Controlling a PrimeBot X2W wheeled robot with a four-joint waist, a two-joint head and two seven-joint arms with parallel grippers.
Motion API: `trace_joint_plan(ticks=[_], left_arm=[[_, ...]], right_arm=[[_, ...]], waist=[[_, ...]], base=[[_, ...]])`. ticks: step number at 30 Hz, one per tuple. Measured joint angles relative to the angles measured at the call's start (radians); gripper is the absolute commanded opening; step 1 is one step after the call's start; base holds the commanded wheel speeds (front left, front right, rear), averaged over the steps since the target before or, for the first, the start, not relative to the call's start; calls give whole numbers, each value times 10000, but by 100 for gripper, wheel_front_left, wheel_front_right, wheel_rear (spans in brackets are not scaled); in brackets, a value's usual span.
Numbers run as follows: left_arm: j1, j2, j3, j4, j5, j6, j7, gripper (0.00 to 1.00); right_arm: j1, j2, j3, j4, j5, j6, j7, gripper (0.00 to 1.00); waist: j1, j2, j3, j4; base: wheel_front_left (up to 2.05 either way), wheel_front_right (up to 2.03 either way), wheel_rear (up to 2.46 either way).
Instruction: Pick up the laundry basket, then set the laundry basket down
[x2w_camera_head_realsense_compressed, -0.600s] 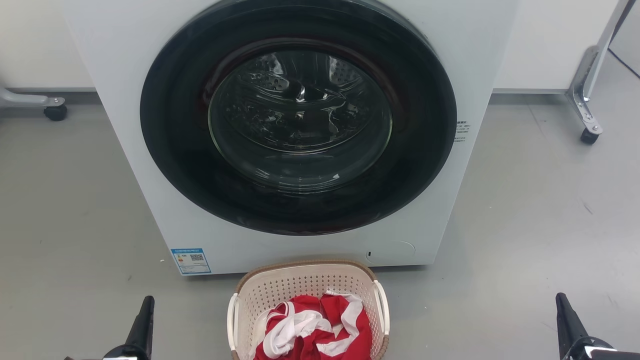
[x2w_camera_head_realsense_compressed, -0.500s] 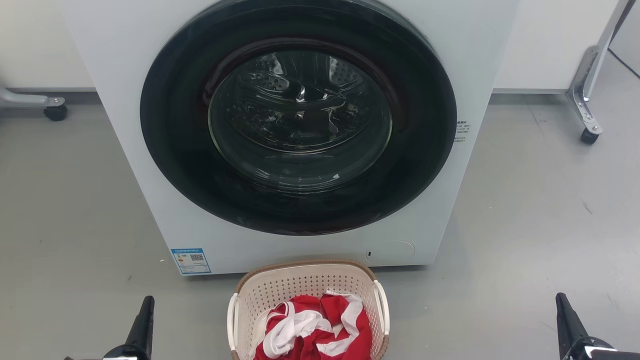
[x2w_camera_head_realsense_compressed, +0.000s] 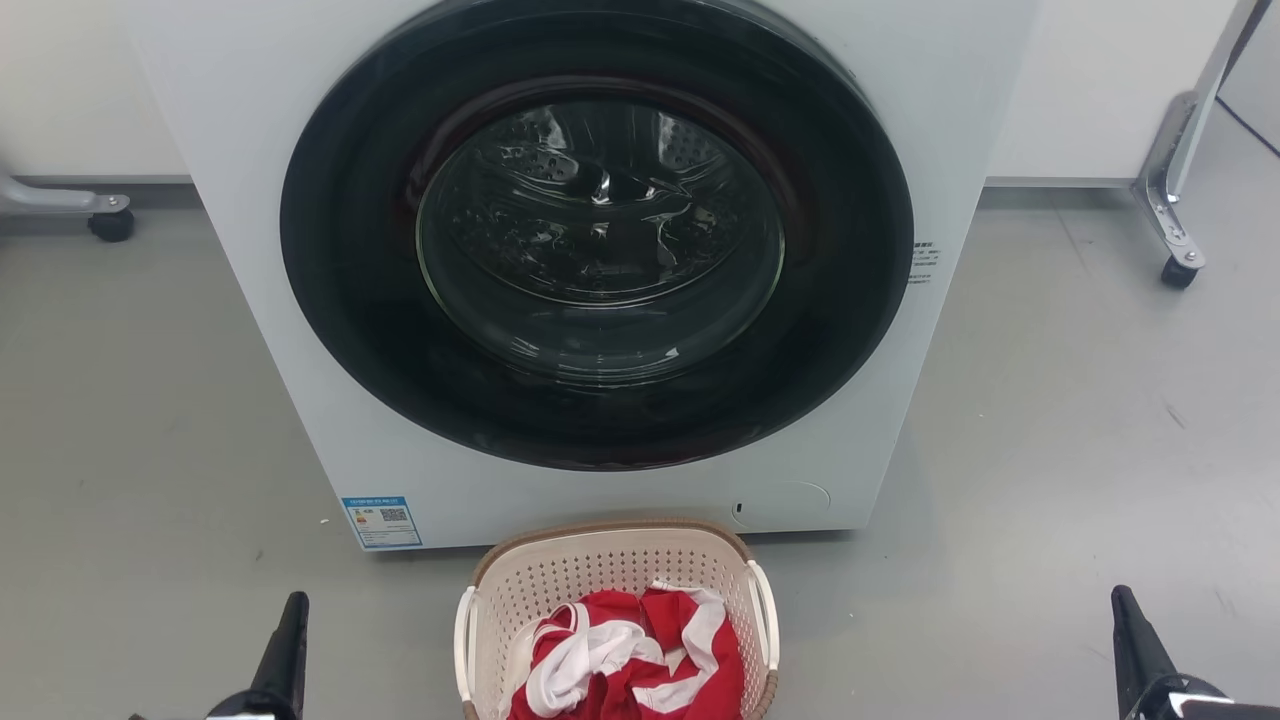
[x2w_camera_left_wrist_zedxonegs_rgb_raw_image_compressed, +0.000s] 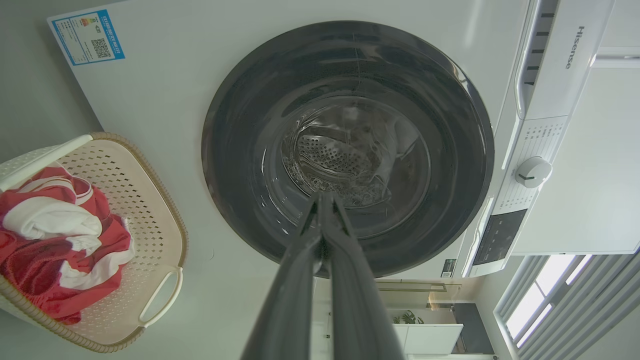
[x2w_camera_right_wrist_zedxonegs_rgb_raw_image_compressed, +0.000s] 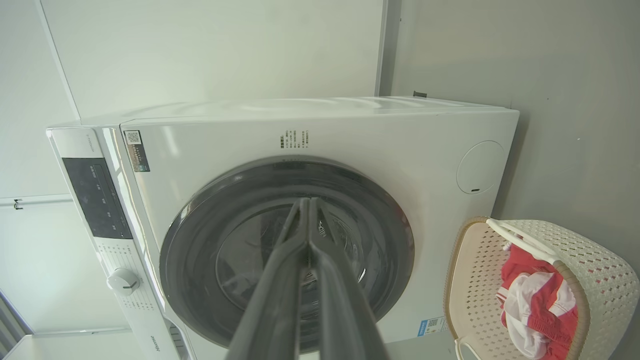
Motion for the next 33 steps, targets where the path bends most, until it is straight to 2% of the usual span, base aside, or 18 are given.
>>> trace_joint_plan(ticks=[1, 7, 19, 24, 33], left_arm=[[11, -6, -4, 19, 2, 4, 0, 100], [591, -148, -65, 593, 2, 21, -10, 100], [667, -144, -468, 357, 393, 151, -405, 100], [668, -144, -637, 153, 755, 309, -602, 100], [669, -132, -953, -203, 2061, 554, -911, 100]], right_arm=[[9, 8, 4, 25, -2, -4, 0, 100], [502, 213, 75, 610, -4, -23, -6, 100], [581, 215, 550, 508, -182, -102, -439, 100], [582, 211, 721, 393, -656, -261, -616, 100], [578, 203, 1200, 224, -2034, -604, -924, 100]], waist=[[0, 0, 0, 0], [0, 0, 1, -1], [0, 0, -4, 7], [0, 0, -2, 15], [0, -1, 11, 32]], base=[[0, 0, 0], [0, 0, 0], [0, 0, 0], [0, 0, 0], [0, 0, 0]])
